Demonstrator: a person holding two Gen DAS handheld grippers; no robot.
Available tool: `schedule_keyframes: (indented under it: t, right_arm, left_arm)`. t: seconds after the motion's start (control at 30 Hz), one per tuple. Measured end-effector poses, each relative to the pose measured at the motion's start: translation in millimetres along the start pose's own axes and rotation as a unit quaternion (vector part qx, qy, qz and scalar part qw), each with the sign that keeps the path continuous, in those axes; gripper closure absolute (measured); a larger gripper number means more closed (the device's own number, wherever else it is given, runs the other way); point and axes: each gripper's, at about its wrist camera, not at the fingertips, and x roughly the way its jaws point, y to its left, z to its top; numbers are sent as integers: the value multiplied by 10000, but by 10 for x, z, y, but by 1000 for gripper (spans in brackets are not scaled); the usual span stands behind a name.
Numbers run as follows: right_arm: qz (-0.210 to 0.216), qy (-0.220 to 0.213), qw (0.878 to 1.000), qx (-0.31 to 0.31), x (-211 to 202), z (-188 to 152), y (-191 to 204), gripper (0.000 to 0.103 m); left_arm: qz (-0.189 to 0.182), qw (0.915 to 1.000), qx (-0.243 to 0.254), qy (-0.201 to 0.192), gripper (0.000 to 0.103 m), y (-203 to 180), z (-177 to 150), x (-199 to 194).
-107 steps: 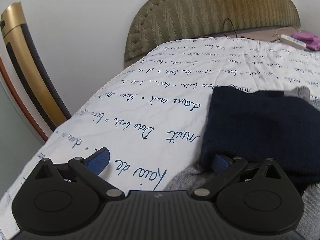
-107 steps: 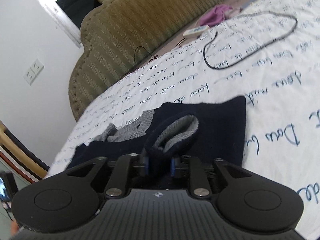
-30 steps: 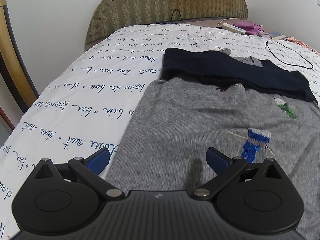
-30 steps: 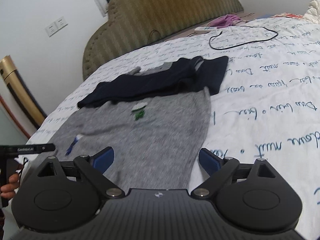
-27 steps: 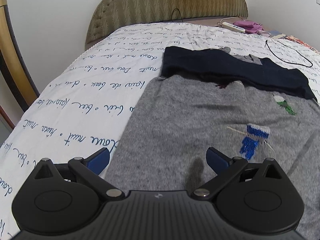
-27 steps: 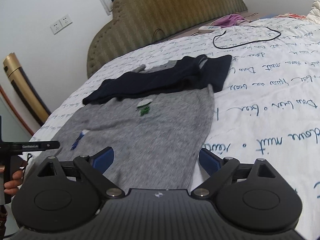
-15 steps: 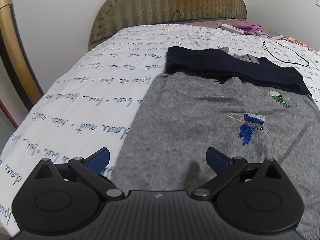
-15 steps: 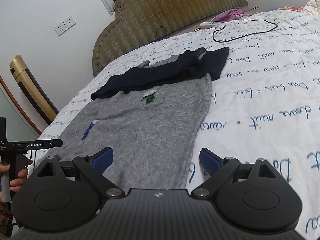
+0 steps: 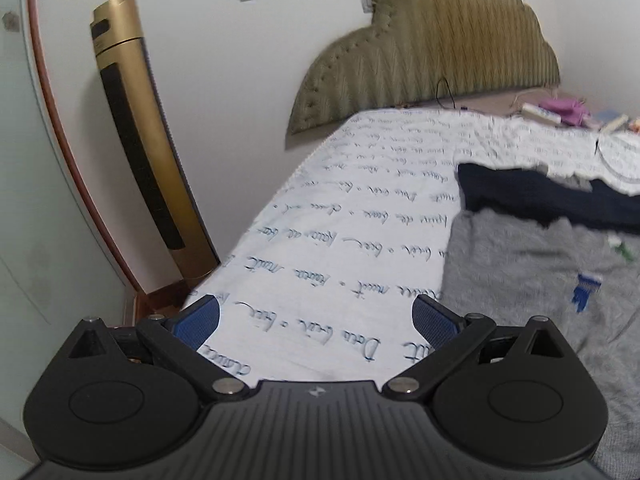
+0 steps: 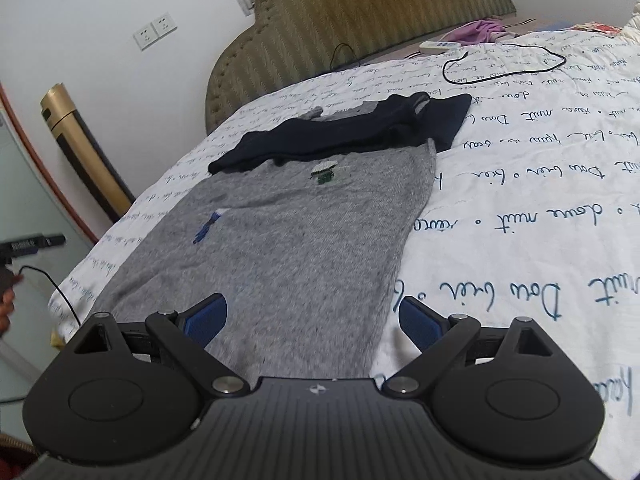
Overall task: Fold small clothes
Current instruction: 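Withdraw both grippers above the sweater, moving toward the other sleeve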
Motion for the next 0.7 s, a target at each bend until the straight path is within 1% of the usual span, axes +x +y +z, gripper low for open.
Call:
schedule_keyframes:
  t: [0.07,0.1,0.13,0.2,0.23,0.27,0.3,0.33,0.37,0.4,0.43,0.47,0.5,0.53,0.57,0.6,0.63,0.67,0.7]
  right_arm:
    - [41,69,10000,-23,-85,-3,-10,9]
    - [28,94,9999,-61,-133,1,-13,9]
    - [-23,99,9999,-126,-184,8,-5,9]
    - [-174,73,9994,-274,-291,25,10,9]
    - [-241,59,9992,-326,-337,32,6,9]
    - [-312,38,9988,-363,-378,38,-3,9]
    - [-399,13,9985,-375,-407,44,-21,9]
    - [-485,6,9982,-363,-424,44,-41,8]
    - [-525,30,9981,-331,-423,42,-75,8]
    - [-489,93,9983,-290,-414,24,-108,8]
    - [-402,206,9987,-238,-389,0,-126,8]
    - [-269,325,9989,-201,-356,-32,-141,8]
    - [-123,453,9987,-189,-320,-68,-151,9]
    - [9,586,9981,-181,-286,-109,-148,9]
    - [129,701,9973,-162,-253,-144,-144,9]
    - [240,798,9964,-126,-226,-174,-143,10]
    - [330,902,9954,-56,-197,-197,-142,10]
    - [404,992,9942,19,-180,-215,-149,11]
    - [439,1054,9935,56,-168,-235,-138,11]
  left_arm:
    - [-234,9996,-112,67,0,118,55,-53]
    - [-220,9997,-145,4,0,145,67,-99]
    - [-139,9997,-158,-99,0,163,80,-152]
    - [149,9992,-191,-307,0,198,115,-254]
    - [350,9982,-219,-431,0,213,131,-291]
    - [660,9957,-246,-596,0,225,149,-332]
    - [1097,9904,-211,-812,0,222,167,-368]
    - [1533,9831,-144,-989,0,223,186,-392]
    - [1988,9739,-66,-1093,0,221,209,-397]
    - [2298,9668,-13,-1119,0,228,229,-392]
    - [2321,9664,5,-1108,0,239,229,-390]
    - [2047,9733,41,-1036,0,244,214,-382]
    - [1518,9844,120,-882,0,237,182,-360]
    - [848,9940,186,-661,0,216,137,-318]
    - [215,9986,214,-430,0,185,85,-257]
    - [-457,9986,224,-170,0,146,19,-168]
    - [-1060,9940,244,83,0,100,-53,-62]
    - [-1507,9877,257,314,0,54,-124,48]
    - [-1774,9824,247,523,0,8,-194,153]
